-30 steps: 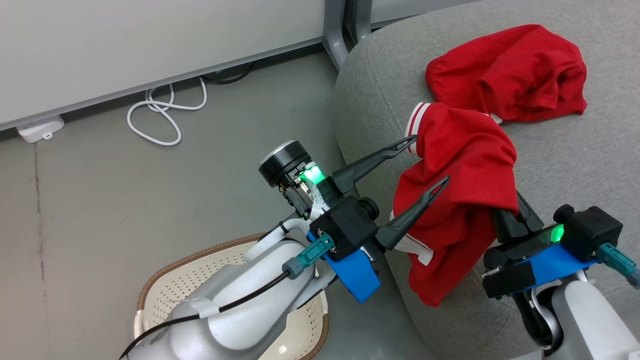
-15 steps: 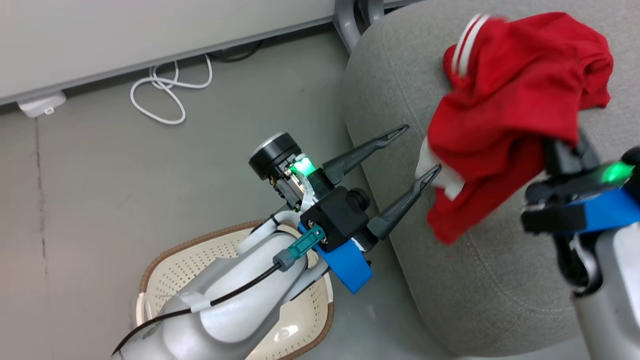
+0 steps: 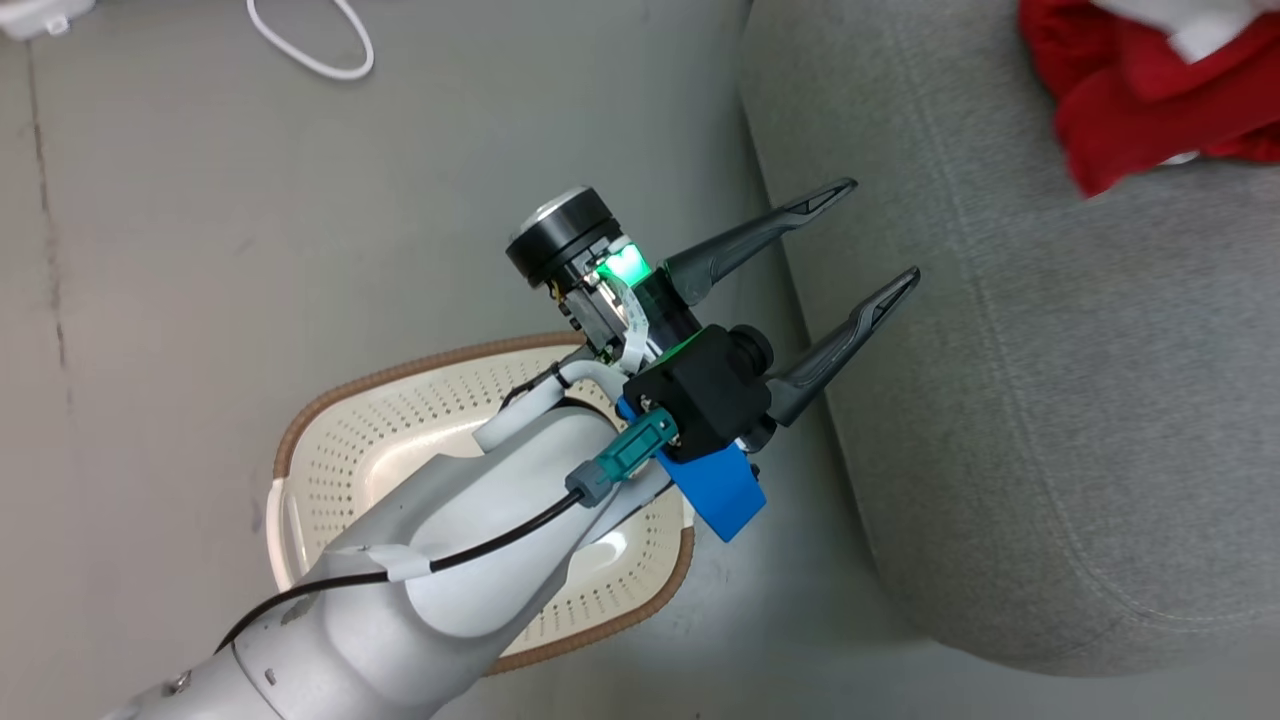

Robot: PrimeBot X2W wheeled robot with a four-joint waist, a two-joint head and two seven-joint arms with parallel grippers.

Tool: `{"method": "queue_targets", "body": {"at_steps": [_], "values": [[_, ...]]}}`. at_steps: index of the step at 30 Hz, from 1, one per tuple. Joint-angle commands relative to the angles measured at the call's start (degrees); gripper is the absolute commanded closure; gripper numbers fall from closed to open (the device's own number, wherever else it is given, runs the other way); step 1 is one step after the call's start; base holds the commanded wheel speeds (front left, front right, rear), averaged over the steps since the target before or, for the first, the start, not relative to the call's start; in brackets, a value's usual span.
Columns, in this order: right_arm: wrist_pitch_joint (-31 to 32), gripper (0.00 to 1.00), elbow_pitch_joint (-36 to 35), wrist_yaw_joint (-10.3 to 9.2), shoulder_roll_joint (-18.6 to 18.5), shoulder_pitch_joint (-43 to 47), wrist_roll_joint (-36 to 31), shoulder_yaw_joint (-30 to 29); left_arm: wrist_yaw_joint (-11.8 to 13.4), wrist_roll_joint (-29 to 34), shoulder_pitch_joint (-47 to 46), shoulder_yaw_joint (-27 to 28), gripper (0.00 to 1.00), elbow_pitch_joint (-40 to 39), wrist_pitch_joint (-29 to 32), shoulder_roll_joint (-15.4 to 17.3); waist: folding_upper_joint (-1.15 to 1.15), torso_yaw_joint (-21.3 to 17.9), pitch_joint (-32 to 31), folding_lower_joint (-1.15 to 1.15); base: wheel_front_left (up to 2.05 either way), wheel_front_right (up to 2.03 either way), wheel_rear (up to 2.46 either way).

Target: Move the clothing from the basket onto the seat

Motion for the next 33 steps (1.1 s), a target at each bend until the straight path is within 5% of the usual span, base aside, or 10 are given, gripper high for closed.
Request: {"method": "queue_targets", "body": {"at_steps": [1,10,22,31,33], "values": [[-0.2,1.0,0.75,0.01,-1.19,-1.71,0.09,-0.95,0.12,0.4,-1.23,0.28,0.0,0.03,-0.15,0.07,0.0,2.05,2.42,-0.01,0.0,0.0,0.0],[-0.18,1.0,11.44,0.01,-7.66,-8.5,1.79,-5.75,0.06,1.48,-3.74,0.71,0.0,-0.38,-0.15,0.07,0.0,3.3,7.72,-0.01,0.0,0.0,0.0],[-0.19,1.0,30.65,0.01,-6.54,-5.64,2.42,-6.39,-0.04,2.12,-5.08,0.86,0.0,-0.72,-0.15,-0.94,0.0,5.05,10.31,-0.01,0.0,0.0,0.0],[-0.19,1.0,36.49,0.01,-6.04,-5.4,4.49,-5.58,-0.06,2.47,-4.0,1.75,0.0,-0.72,-0.15,-0.57,0.0,5.0,9.75,-0.01,0.0,0.0,0.0],[-0.19,0.0,36.46,0.01,-6.04,-4.7,4.8,-5.23,-0.06,2.52,-3.53,1.94,0.0,-0.68,-0.15,-0.63,0.0,4.87,9.11,-0.01,0.0,0.0,0.0]]}}
